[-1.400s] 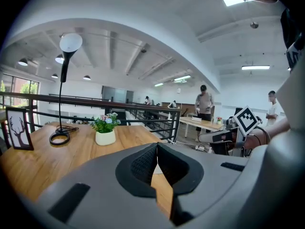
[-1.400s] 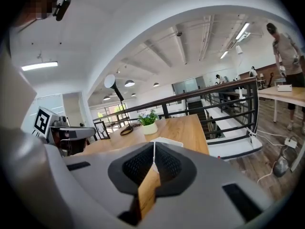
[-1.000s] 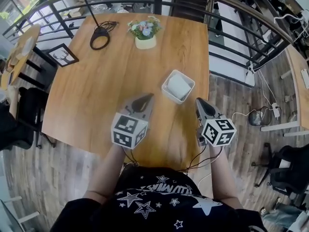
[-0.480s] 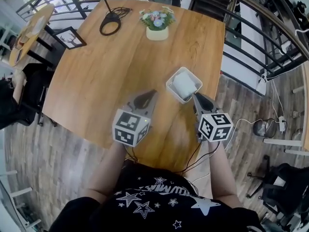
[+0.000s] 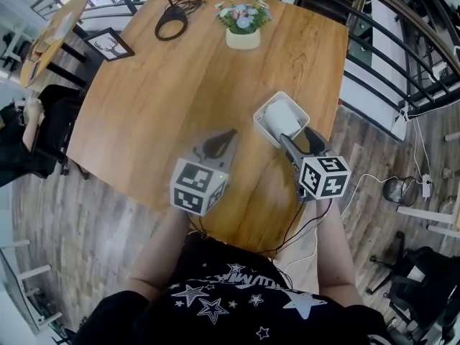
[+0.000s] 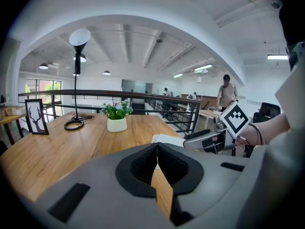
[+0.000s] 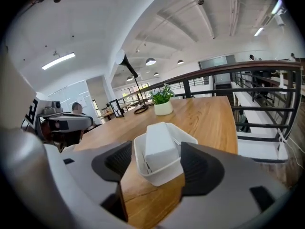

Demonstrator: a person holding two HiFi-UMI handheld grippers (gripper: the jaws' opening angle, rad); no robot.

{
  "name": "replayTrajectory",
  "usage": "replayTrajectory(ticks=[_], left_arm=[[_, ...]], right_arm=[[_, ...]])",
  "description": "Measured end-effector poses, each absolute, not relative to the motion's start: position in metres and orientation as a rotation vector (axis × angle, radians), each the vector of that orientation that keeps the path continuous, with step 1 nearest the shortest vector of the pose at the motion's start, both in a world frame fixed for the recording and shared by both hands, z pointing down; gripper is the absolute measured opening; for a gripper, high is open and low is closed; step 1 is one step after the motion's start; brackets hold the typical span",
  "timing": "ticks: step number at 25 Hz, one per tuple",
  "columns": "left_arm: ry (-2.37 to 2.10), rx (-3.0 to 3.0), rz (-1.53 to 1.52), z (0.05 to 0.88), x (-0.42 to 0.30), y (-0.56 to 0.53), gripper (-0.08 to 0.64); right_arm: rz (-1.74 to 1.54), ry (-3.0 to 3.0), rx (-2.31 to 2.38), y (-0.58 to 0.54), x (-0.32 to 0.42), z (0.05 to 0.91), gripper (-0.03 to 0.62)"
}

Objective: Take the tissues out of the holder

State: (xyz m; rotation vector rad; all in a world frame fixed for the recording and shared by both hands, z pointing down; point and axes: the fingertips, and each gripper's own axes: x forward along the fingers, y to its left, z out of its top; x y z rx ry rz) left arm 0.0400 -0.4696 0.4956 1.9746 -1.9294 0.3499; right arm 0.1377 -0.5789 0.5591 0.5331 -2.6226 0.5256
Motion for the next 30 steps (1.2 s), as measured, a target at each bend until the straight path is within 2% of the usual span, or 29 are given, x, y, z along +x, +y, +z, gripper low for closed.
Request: replayTrajectory(ticks=[8, 30], left_arm=[[-1.933, 1.960, 0.353, 0.499, 0.037, -0.462, 0.014], [-1.951, 1.918, 0.351, 0.501, 0.014, -0.445, 0.014]], right_arm=[[0.497, -2.561, 0.488, -0.583, 0.122, 0.571, 0.318], [0.320, -2.265, 0.415, -0.596, 0.093, 0.610, 0.316]])
